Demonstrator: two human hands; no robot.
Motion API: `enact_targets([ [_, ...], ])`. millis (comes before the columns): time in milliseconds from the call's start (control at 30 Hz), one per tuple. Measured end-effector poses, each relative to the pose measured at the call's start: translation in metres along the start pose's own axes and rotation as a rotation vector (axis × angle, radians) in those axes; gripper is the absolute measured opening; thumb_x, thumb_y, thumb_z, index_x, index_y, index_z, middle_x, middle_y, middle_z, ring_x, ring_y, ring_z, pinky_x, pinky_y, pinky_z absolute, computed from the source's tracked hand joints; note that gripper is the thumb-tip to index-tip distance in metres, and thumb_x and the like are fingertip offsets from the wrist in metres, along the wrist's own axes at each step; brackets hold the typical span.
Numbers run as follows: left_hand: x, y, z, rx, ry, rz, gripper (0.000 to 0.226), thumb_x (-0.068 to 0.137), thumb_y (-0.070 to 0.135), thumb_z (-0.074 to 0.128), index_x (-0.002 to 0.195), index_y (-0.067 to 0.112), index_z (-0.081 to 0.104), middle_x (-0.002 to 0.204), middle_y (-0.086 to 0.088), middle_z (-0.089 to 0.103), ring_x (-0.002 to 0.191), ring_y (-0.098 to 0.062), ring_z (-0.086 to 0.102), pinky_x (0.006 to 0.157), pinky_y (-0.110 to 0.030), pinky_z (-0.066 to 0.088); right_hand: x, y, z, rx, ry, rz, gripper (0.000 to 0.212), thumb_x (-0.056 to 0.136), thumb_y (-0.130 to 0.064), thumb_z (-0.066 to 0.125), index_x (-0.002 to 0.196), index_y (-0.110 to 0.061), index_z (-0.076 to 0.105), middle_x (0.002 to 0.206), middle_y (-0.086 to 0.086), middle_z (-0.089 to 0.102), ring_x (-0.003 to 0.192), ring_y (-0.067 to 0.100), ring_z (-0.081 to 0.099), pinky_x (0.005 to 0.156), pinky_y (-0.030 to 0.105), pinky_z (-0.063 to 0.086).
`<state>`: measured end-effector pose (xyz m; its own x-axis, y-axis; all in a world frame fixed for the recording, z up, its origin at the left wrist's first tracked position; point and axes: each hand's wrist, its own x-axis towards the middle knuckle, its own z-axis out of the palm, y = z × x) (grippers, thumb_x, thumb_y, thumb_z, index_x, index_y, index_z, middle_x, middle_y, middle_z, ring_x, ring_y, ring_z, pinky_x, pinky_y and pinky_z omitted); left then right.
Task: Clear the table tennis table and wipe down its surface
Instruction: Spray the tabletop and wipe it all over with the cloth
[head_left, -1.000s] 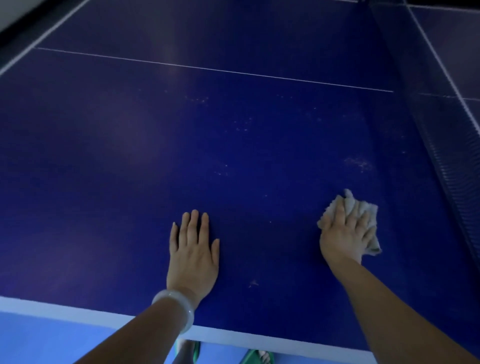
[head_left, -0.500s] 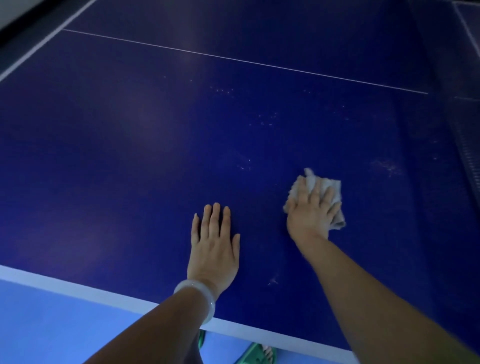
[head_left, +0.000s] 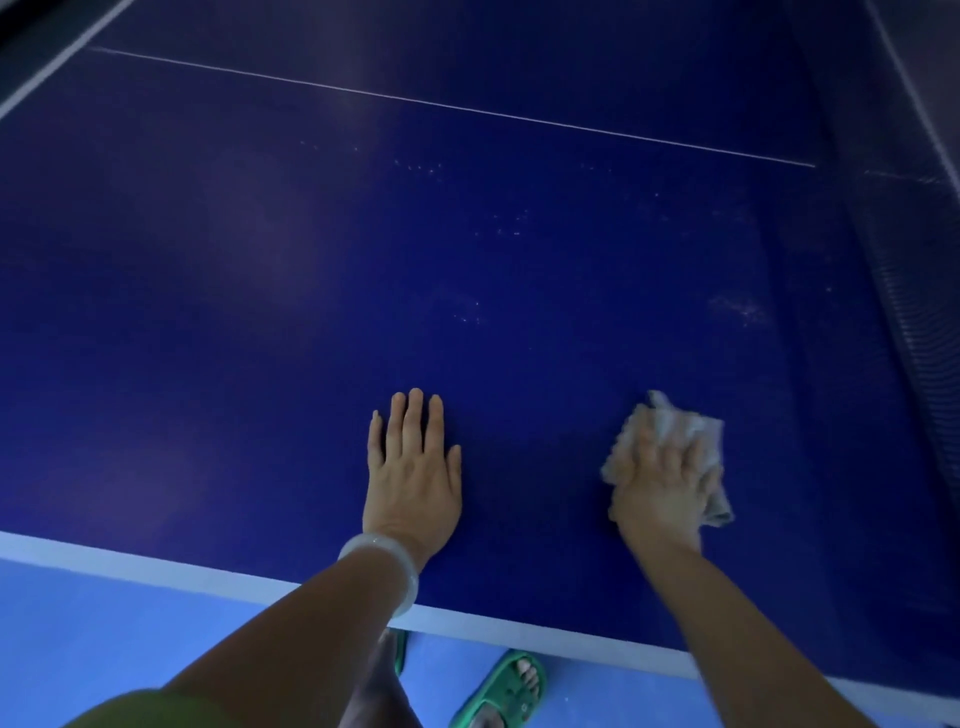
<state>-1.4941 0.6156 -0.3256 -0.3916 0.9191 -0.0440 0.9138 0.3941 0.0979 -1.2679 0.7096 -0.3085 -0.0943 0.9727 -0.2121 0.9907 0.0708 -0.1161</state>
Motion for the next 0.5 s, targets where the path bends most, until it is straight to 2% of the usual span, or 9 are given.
enact_targets([
  [67, 0.0, 0.0, 0.0, -0.008, 0.001, 0.006, 0.061, 0.101, 0.04, 0.012, 0.152, 0.009, 0.024, 0.159, -0.013, 0.024, 0.149, -0.029, 0.015, 0.121, -0.05, 0.013, -0.033, -0.037, 0.013, -0.036, 0.015, -0.2, 0.092, 0.095, -0.024, 0.045, 0.15, -0.021, -0.029, 0.161, 0.017, -0.019, 0.145, 0.049, -0.013, 0.115, 0.067, 0.001],
  [100, 0.0, -0.001, 0.0, -0.018, 0.004, 0.008, 0.061, 0.101, 0.039, 0.014, 0.152, 0.009, 0.025, 0.158, -0.014, 0.026, 0.149, -0.029, 0.016, 0.121, -0.05, 0.013, -0.054, -0.051, 0.021, -0.038, 0.019, -0.341, 0.091, 0.094, -0.028, 0.045, 0.152, -0.02, -0.025, 0.162, 0.018, -0.011, 0.145, 0.051, -0.01, 0.114, 0.069, 0.001],
  [200, -0.001, -0.002, -0.001, -0.044, 0.01, 0.019, 0.06, 0.1, 0.038, 0.02, 0.151, 0.007, 0.03, 0.156, -0.016, 0.029, 0.148, -0.031, 0.02, 0.12, -0.052, 0.015, -0.094, -0.046, 0.04, -0.076, 0.047, -0.67, 0.074, 0.094, -0.04, 0.04, 0.158, -0.021, 0.008, 0.163, 0.013, 0.013, 0.148, 0.042, 0.01, 0.115, 0.062, 0.011],
  [267, -0.001, -0.001, -0.001, -0.044, 0.011, 0.017, 0.06, 0.1, 0.038, 0.02, 0.15, 0.006, 0.032, 0.155, -0.017, 0.031, 0.147, -0.033, 0.022, 0.12, -0.053, 0.017, -0.088, -0.009, 0.037, -0.176, 0.033, -0.655, 0.074, 0.09, -0.037, 0.049, 0.156, -0.016, 0.022, 0.161, 0.017, 0.018, 0.146, 0.047, 0.015, 0.113, 0.065, 0.019],
  [300, -0.001, -0.001, -0.002, -0.044, 0.005, 0.015, 0.061, 0.1, 0.038, 0.02, 0.15, 0.005, 0.032, 0.155, -0.017, 0.031, 0.147, -0.033, 0.022, 0.12, -0.053, 0.017, -0.081, 0.015, 0.035, -0.229, 0.034, -0.622, 0.068, 0.09, -0.029, 0.047, 0.153, -0.011, 0.03, 0.16, 0.02, 0.021, 0.143, 0.052, 0.016, 0.111, 0.068, 0.023],
  [333, -0.001, -0.001, -0.002, -0.045, -0.004, 0.016, 0.061, 0.1, 0.039, 0.019, 0.15, 0.005, 0.031, 0.156, -0.018, 0.03, 0.147, -0.033, 0.022, 0.12, -0.053, 0.017, -0.072, 0.04, 0.031, -0.223, 0.037, -0.504, 0.061, 0.091, -0.021, 0.035, 0.151, -0.009, 0.034, 0.16, 0.021, 0.019, 0.142, 0.055, 0.014, 0.11, 0.07, 0.022],
  [400, -0.001, -0.001, -0.002, -0.042, -0.015, 0.019, 0.063, 0.1, 0.039, 0.016, 0.151, 0.005, 0.029, 0.157, -0.018, 0.028, 0.147, -0.034, 0.02, 0.12, -0.053, 0.015, -0.057, 0.081, 0.018, -0.061, 0.015, -0.088, 0.059, 0.099, -0.022, 0.007, 0.157, -0.021, 0.014, 0.164, 0.012, 0.0, 0.148, 0.045, -0.003, 0.117, 0.064, 0.008],
  [433, -0.001, -0.001, -0.002, -0.04, -0.022, 0.02, 0.063, 0.1, 0.039, 0.015, 0.151, 0.005, 0.029, 0.157, -0.018, 0.027, 0.148, -0.034, 0.019, 0.12, -0.054, 0.015, -0.053, 0.088, 0.011, 0.037, 0.044, 0.098, 0.054, 0.103, -0.031, 0.004, 0.157, -0.031, 0.002, 0.165, 0.006, -0.007, 0.15, 0.037, -0.009, 0.119, 0.059, 0.001],
  [500, -0.002, -0.001, -0.003, -0.043, -0.035, 0.025, 0.063, 0.1, 0.039, 0.015, 0.15, 0.004, 0.029, 0.157, -0.019, 0.027, 0.147, -0.035, 0.019, 0.119, -0.054, 0.015, -0.05, 0.076, 0.004, 0.141, 0.096, 0.306, 0.056, 0.103, -0.04, 0.015, 0.155, -0.039, -0.005, 0.165, 0.003, -0.008, 0.15, 0.03, -0.009, 0.12, 0.055, -0.004],
])
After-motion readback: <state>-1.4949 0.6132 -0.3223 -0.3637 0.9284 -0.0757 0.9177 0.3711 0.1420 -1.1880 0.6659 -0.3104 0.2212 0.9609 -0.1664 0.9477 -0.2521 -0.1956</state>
